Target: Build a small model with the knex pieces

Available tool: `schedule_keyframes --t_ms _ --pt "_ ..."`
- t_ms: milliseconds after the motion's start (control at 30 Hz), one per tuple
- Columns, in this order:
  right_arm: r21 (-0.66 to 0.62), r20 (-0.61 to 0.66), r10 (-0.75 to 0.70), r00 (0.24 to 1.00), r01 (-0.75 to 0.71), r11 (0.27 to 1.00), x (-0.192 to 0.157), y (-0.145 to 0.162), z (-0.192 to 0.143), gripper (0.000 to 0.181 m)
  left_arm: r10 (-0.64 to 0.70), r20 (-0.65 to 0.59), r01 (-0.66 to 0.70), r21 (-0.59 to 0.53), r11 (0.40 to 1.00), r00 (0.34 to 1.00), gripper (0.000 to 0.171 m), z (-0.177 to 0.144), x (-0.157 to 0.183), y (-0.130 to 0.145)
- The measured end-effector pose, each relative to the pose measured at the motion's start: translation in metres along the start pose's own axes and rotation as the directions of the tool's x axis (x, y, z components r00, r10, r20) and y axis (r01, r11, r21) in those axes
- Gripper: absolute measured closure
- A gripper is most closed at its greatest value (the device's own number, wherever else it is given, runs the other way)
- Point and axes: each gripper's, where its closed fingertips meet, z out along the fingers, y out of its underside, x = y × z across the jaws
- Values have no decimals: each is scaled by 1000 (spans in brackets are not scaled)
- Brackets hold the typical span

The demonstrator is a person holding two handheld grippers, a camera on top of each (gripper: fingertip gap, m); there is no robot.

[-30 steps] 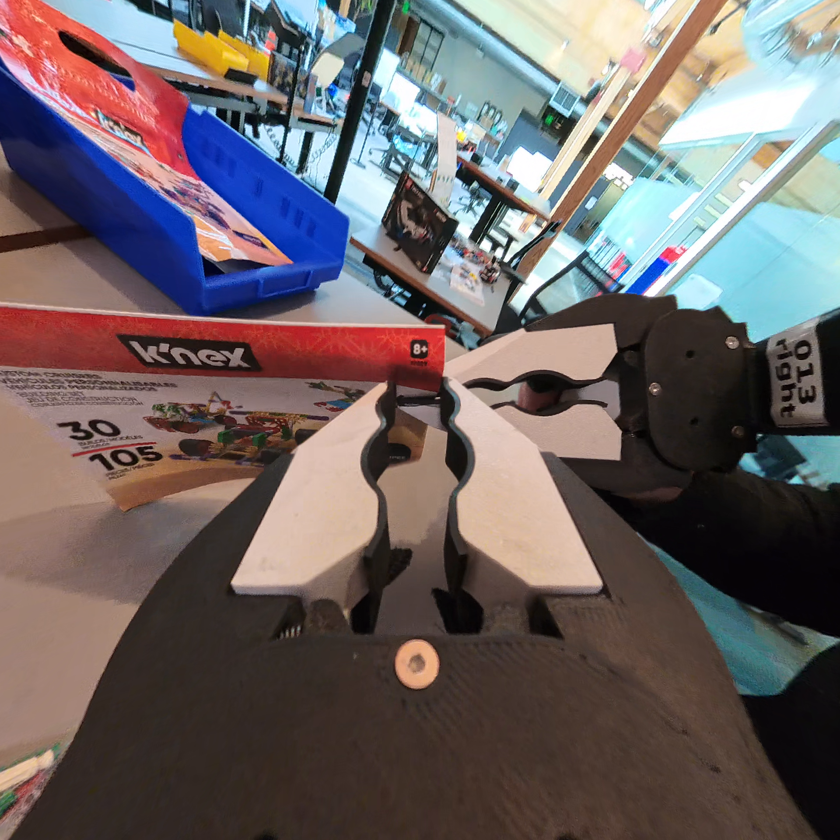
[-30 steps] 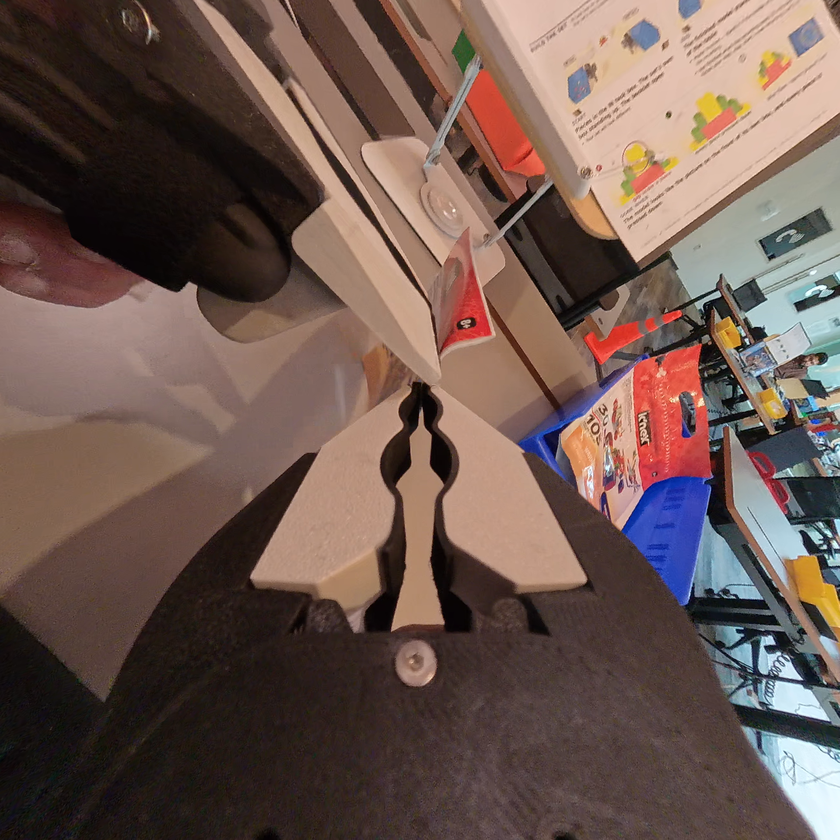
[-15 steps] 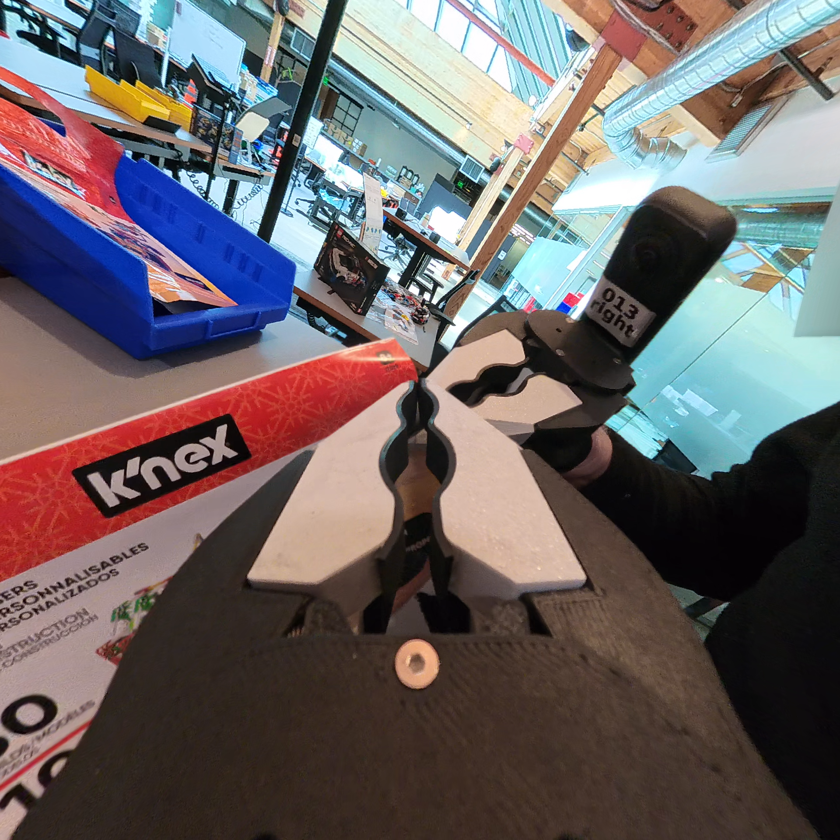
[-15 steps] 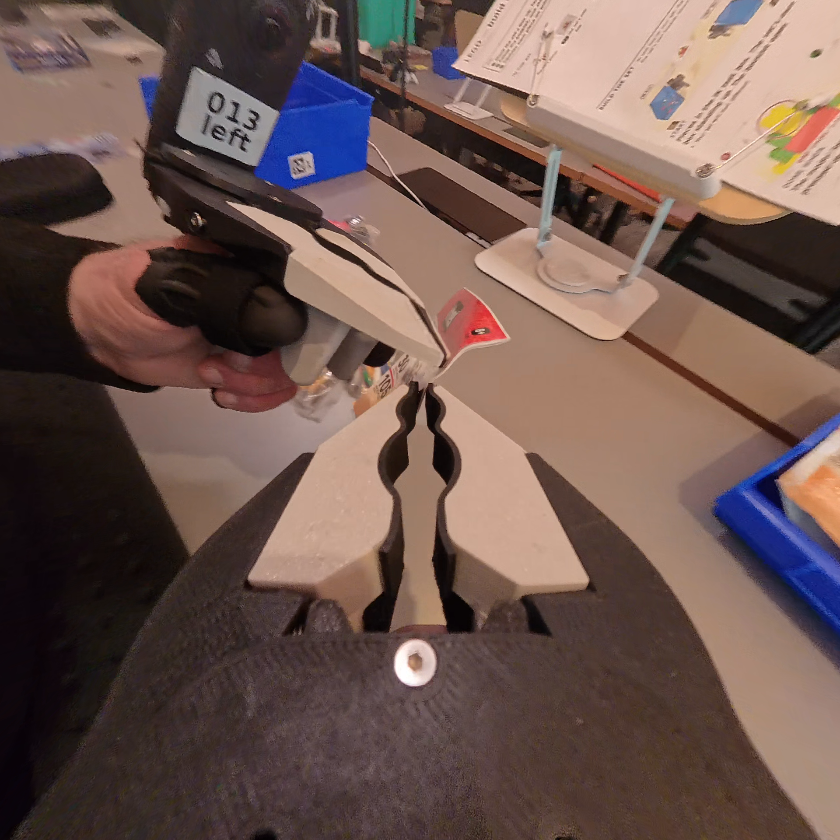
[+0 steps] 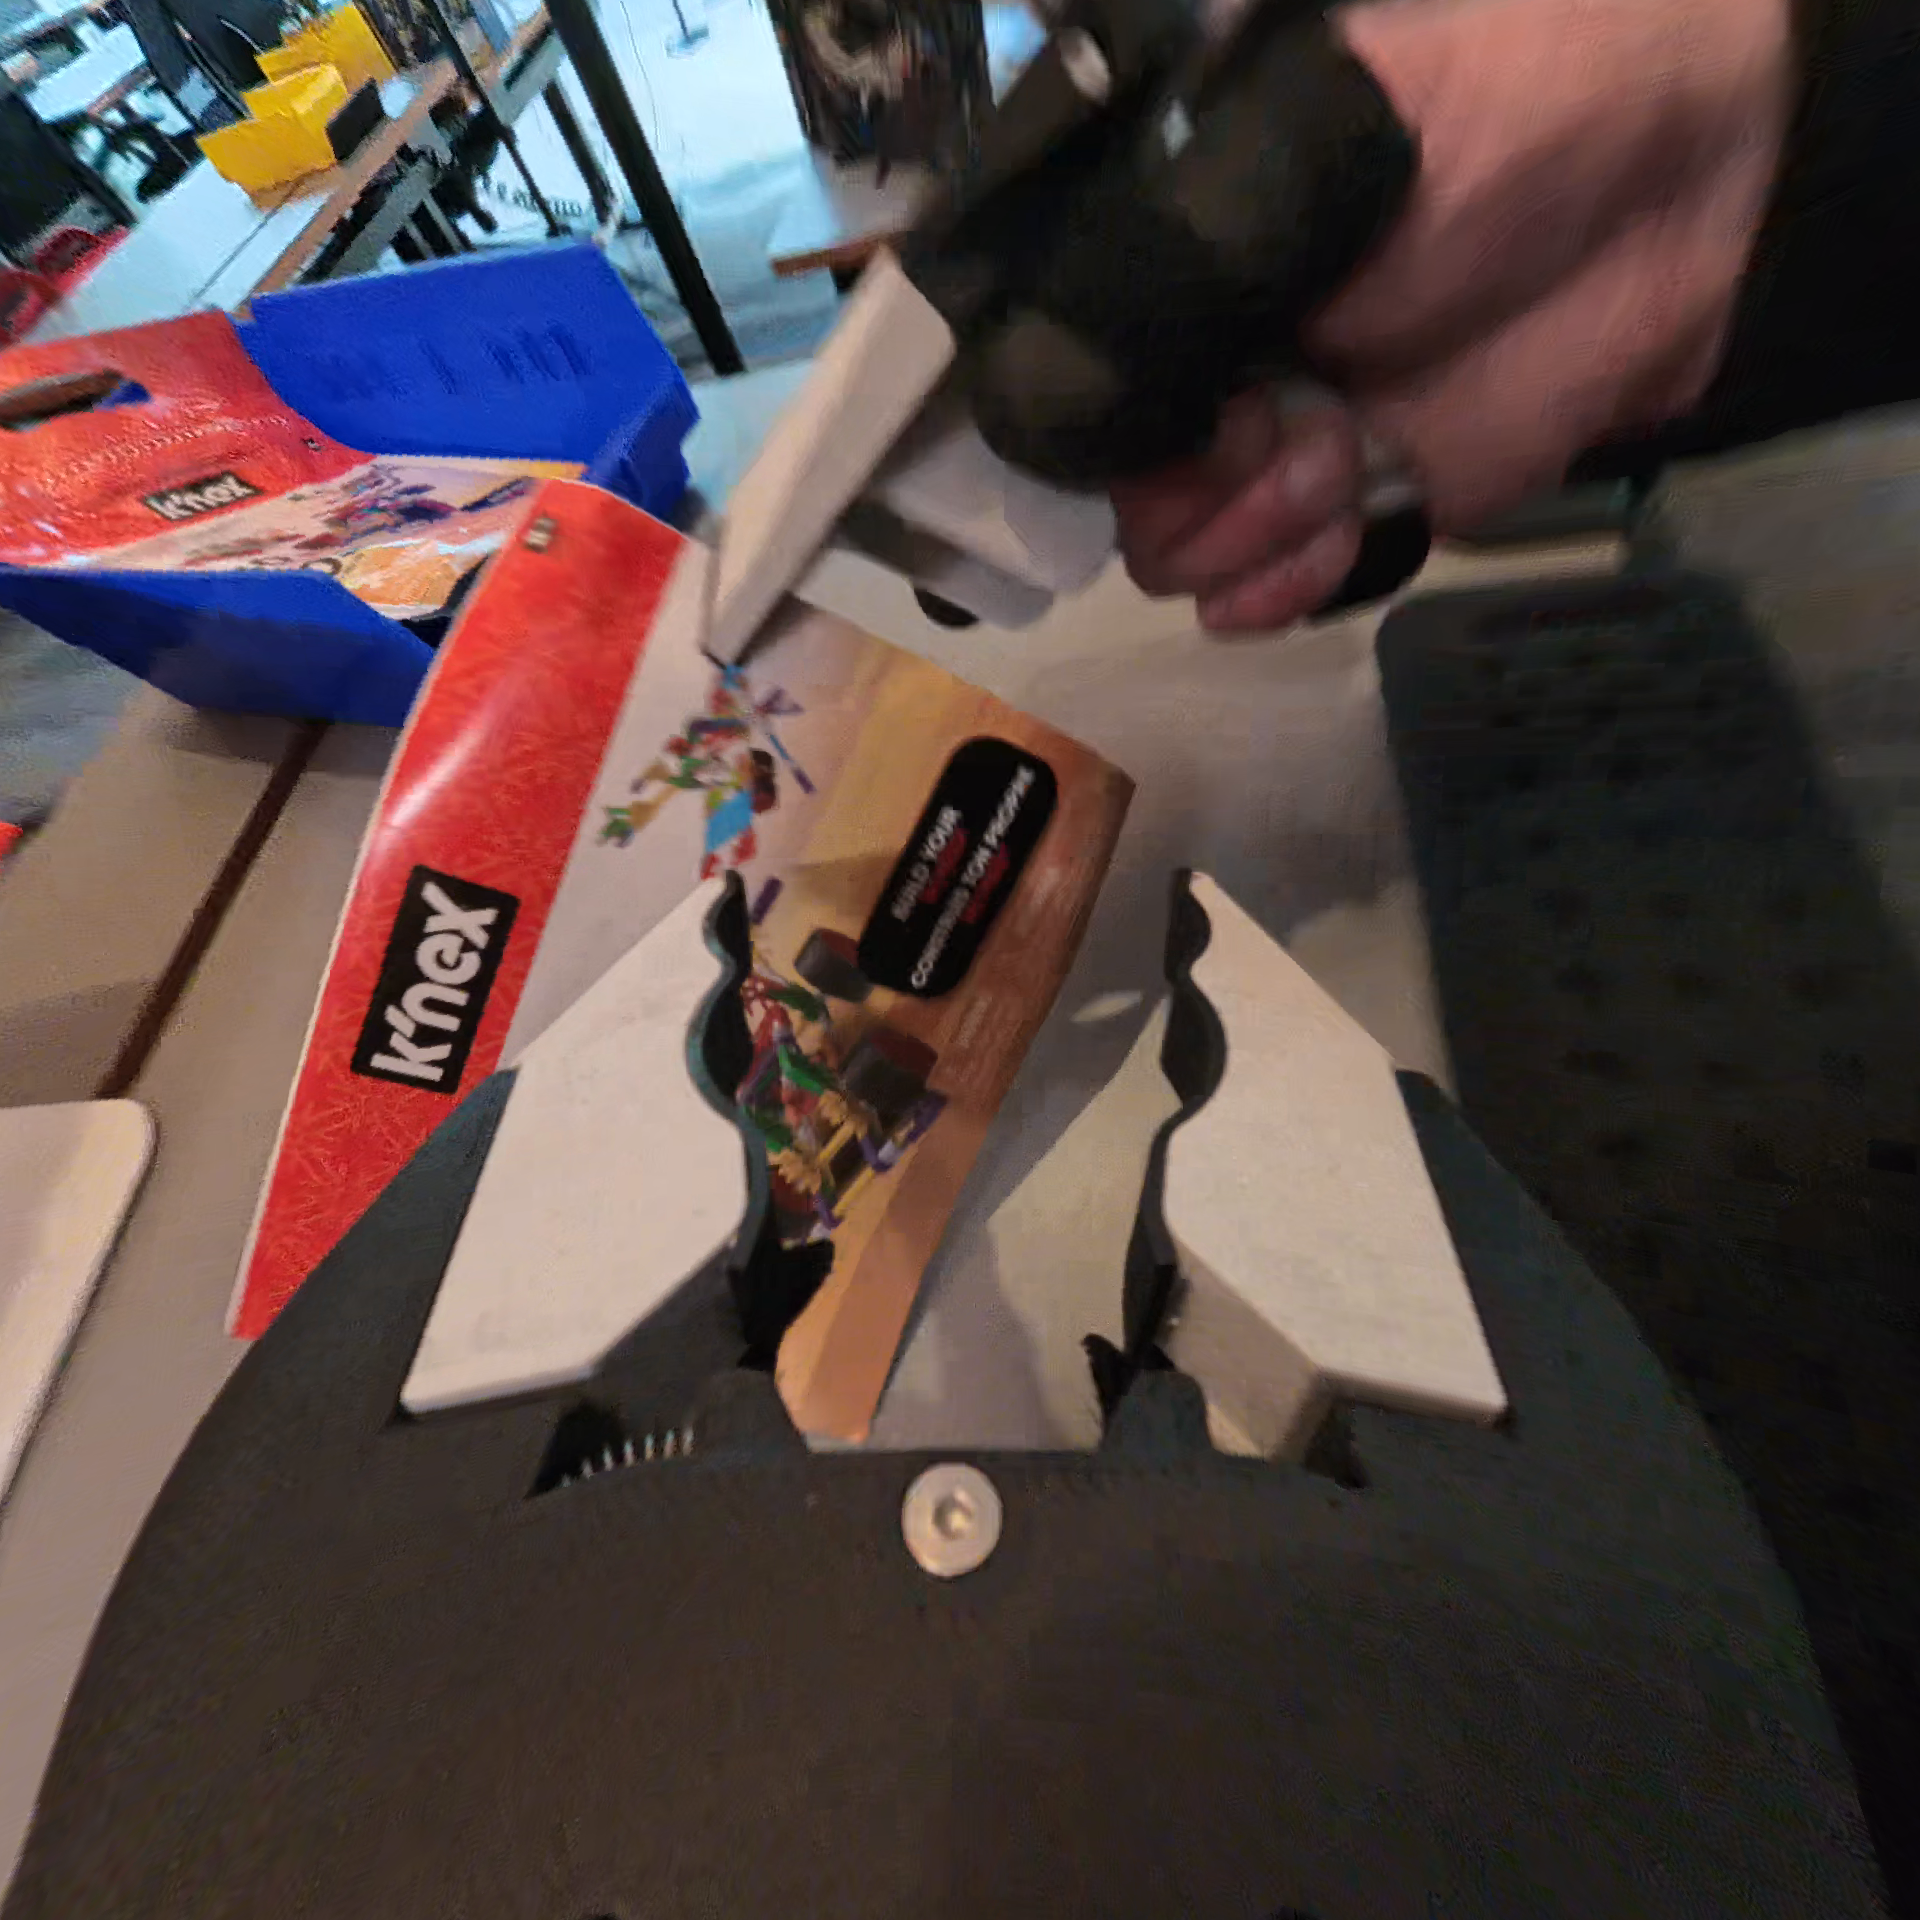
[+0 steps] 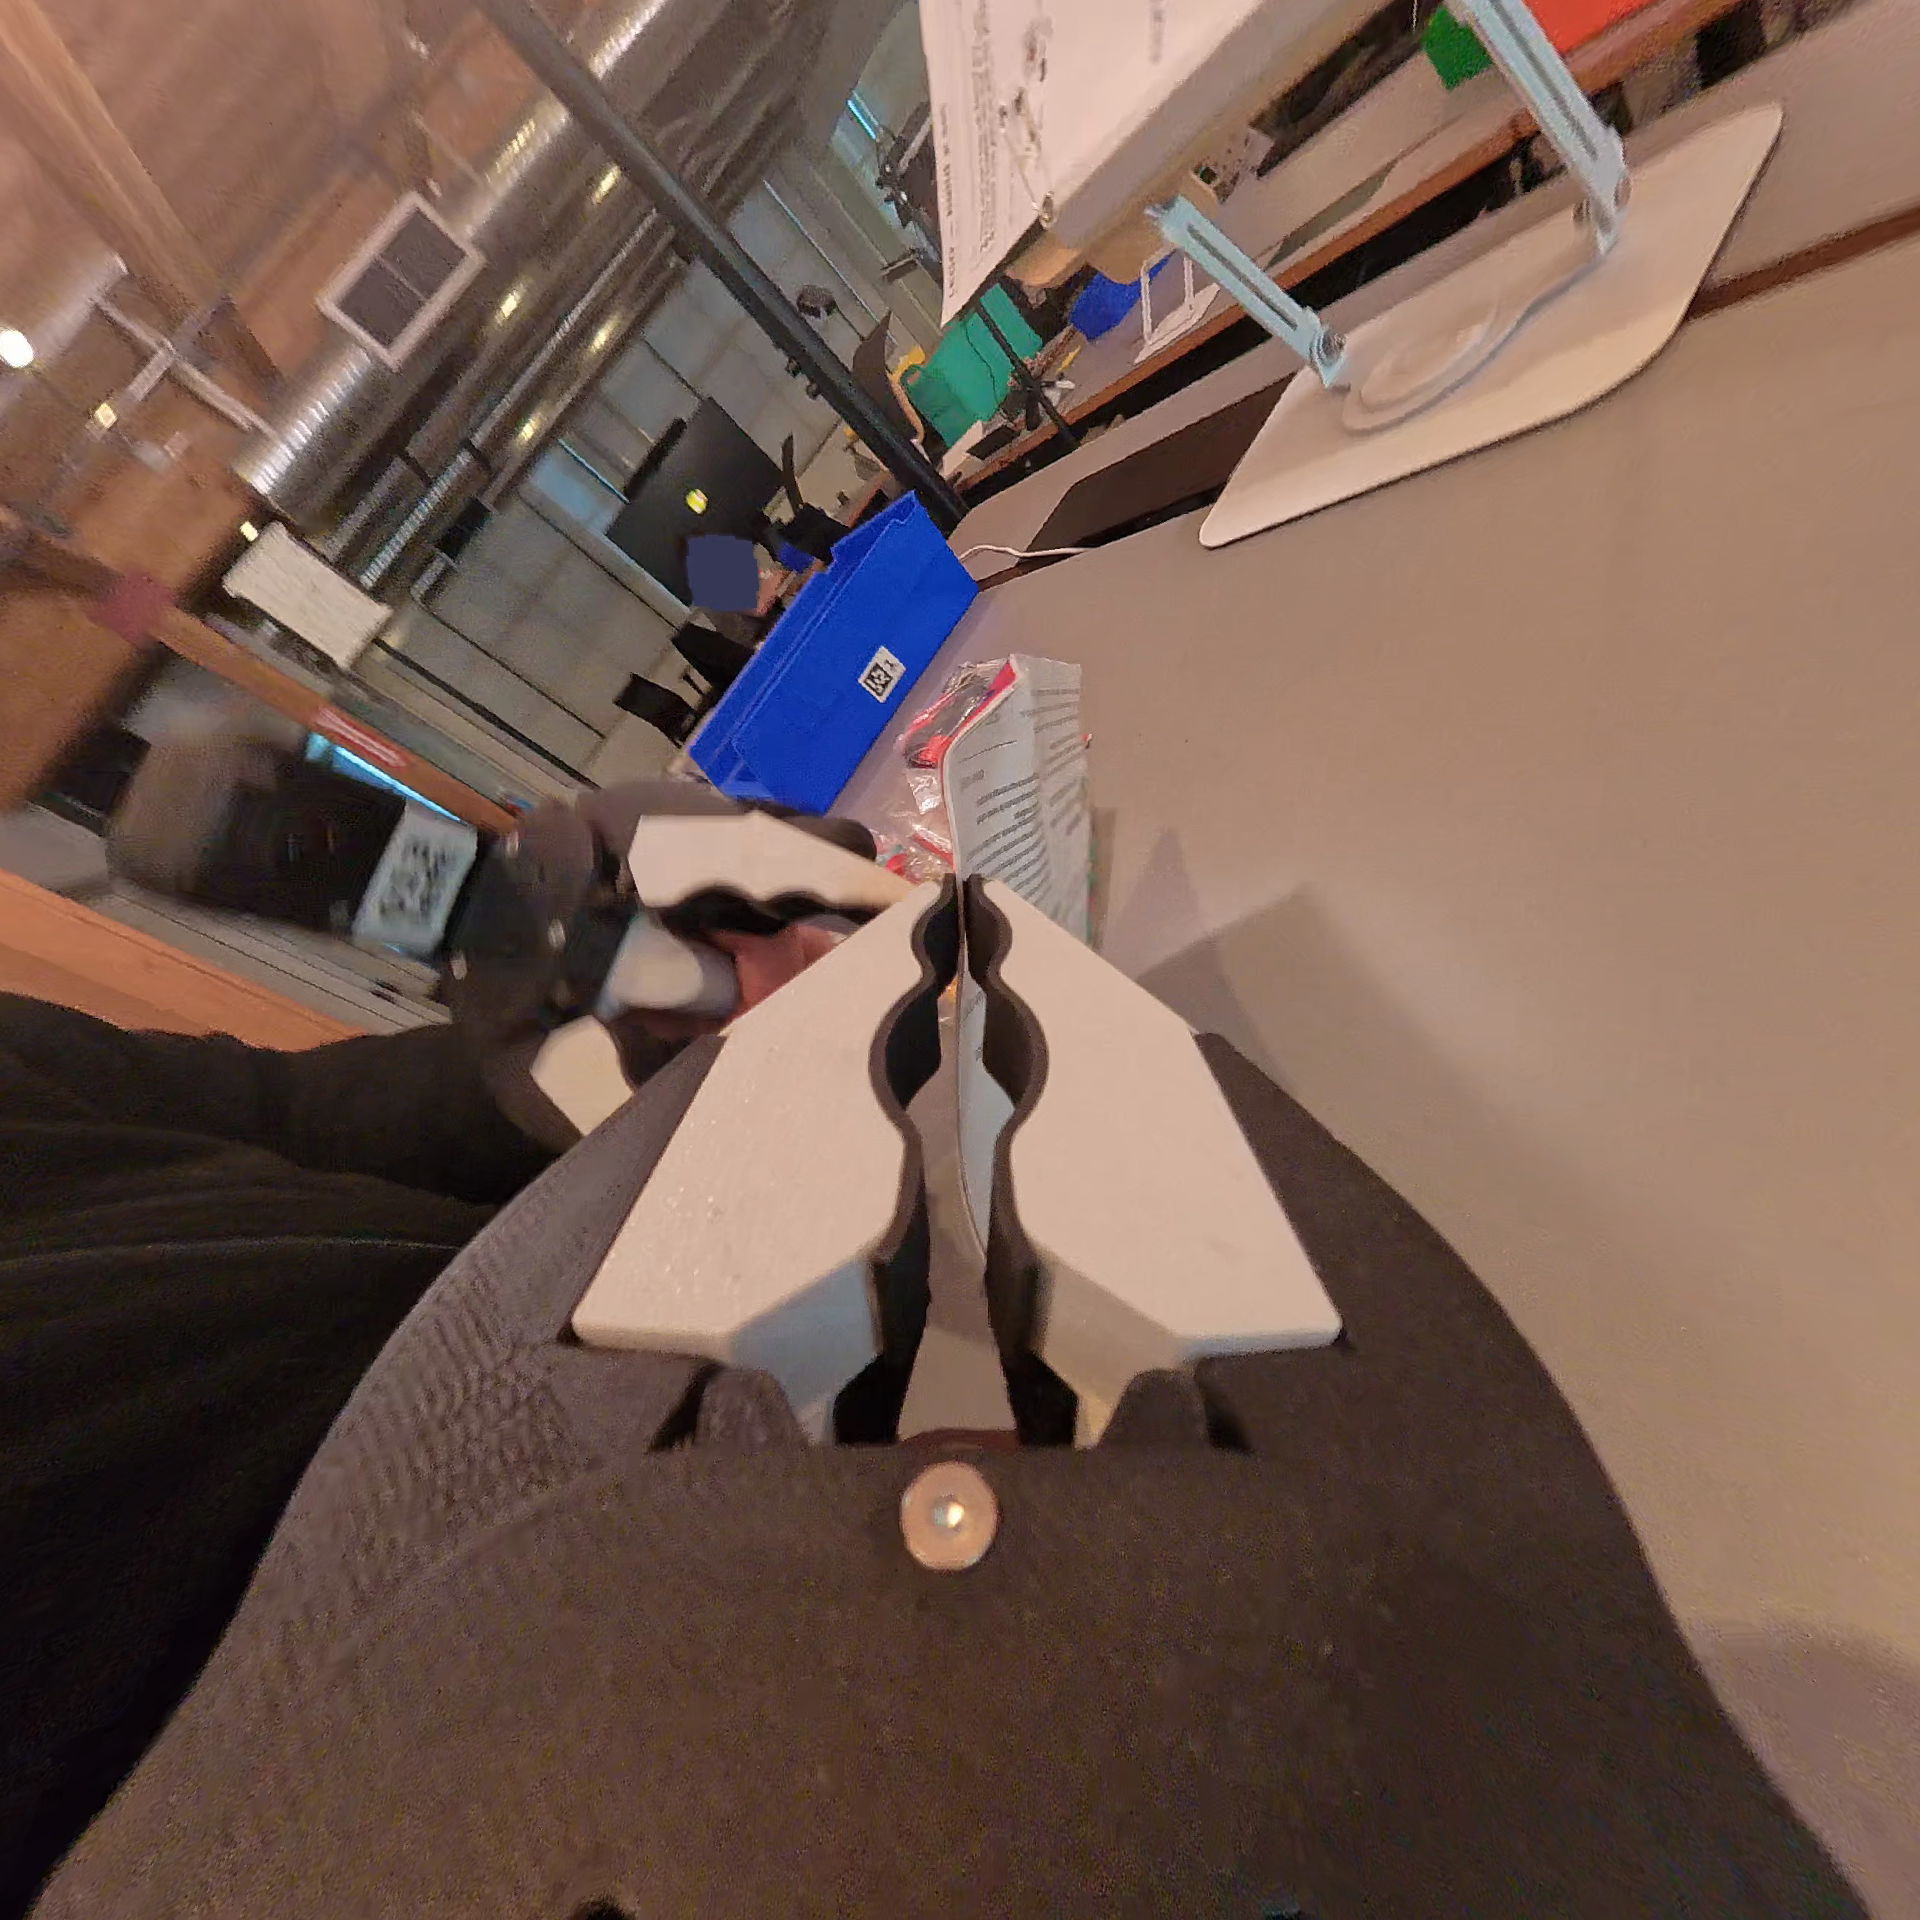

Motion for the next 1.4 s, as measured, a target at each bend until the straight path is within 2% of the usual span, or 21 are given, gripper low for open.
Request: schedule_keyframes --t_ms 67,100,167,233,267,467,700,867,1067,1200,1400 --pt "18 21 69 997 -69 997 4 0 0 181 123 42 -119 -88 989 991 78 10 7 19" --pt "30 35 102 994 -103 994 5 -1 0 181 168 81 -159 -113 981 982 79 14 6 26" --pt "53 69 160 985 -164 985 4 -4 0 181 236 171 -213 -145 966 957 85 19 -2 35" --pt "64 89 194 977 -200 978 3 -5 0 181 300 262 -259 -181 949 917 105 19 -13 38" --pt "73 98 208 973 -215 974 3 -7 0 181 321 278 -279 -178 943 906 109 19 -14 36" --pt "119 127 232 965 -247 962 0 -23 -8 181 401 263 -373 -151 915 877 155 23 -4 31" --pt "152 127 229 965 -247 957 3 -35 -15 181 414 223 -401 -102 910 882 169 22 -1 20" --pt "164 99 242 965 -255 953 15 -37 -23 181 384 176 -384 -35 923 906 171 15 6 8" --pt "173 56 242 969 -248 953 29 -39 -32 181 266 155 -279 66 958 951 171 3 0 -13" --pt "135 29 252 967 -254 958 38 -27 -31 181 166 107 -177 108 978 980 171 0 -8 -27" --pt "49 -5 252 968 -251 967 45 1 -21 181 -10 -12 11 107 994 1000 171 5 -10 -23"
